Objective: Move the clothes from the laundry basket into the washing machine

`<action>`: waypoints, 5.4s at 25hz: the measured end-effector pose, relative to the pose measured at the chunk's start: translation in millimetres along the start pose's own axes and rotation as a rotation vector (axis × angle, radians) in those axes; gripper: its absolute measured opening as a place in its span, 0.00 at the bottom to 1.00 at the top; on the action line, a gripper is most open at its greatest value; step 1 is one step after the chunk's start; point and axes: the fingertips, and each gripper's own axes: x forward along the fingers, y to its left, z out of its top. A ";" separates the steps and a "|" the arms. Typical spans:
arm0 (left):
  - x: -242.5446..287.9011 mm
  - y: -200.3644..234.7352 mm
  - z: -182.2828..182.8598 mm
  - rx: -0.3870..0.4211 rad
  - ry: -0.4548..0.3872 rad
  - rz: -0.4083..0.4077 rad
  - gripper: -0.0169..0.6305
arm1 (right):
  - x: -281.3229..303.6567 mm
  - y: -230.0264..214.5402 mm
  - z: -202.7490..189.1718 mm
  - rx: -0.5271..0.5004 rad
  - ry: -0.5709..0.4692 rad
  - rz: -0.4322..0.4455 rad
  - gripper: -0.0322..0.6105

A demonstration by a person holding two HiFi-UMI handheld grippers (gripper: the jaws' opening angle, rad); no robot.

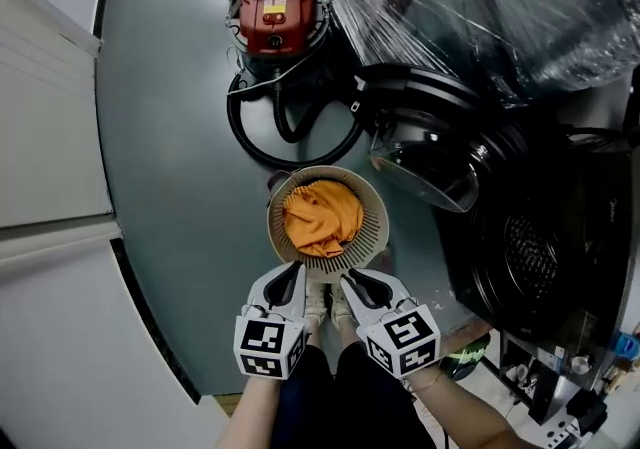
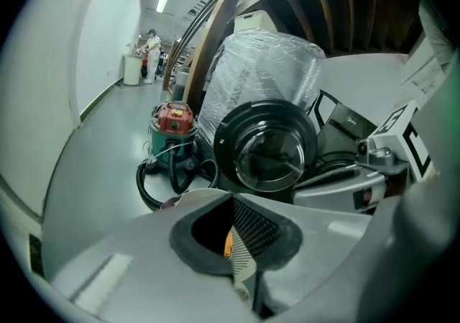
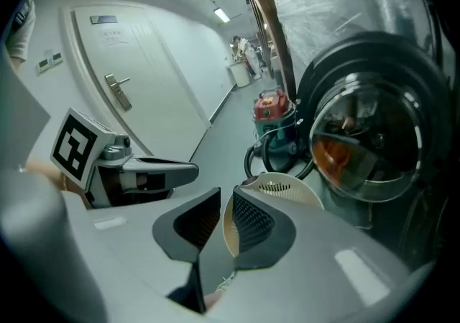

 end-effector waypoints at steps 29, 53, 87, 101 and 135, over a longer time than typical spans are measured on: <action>128.5 131.9 -155.8 -0.271 -0.060 0.301 0.03 | 318.4 -137.0 -188.9 -0.099 0.388 -0.073 0.54; 115.5 110.7 -137.4 -0.226 0.009 0.192 0.06 | 254.8 -95.0 -127.5 -0.145 0.233 0.018 0.12; 74.4 -167.6 -7.6 0.436 0.234 -0.459 0.55 | -212.5 -45.7 71.3 0.106 -0.602 -0.225 0.11; 106.4 -268.9 -41.8 0.447 0.313 -0.589 0.17 | -266.8 -168.4 -56.5 0.253 -0.556 -0.624 0.11; 200.0 -361.0 -90.0 0.246 0.283 -0.786 0.34 | -181.9 -348.5 -206.8 0.569 -0.498 -0.923 0.21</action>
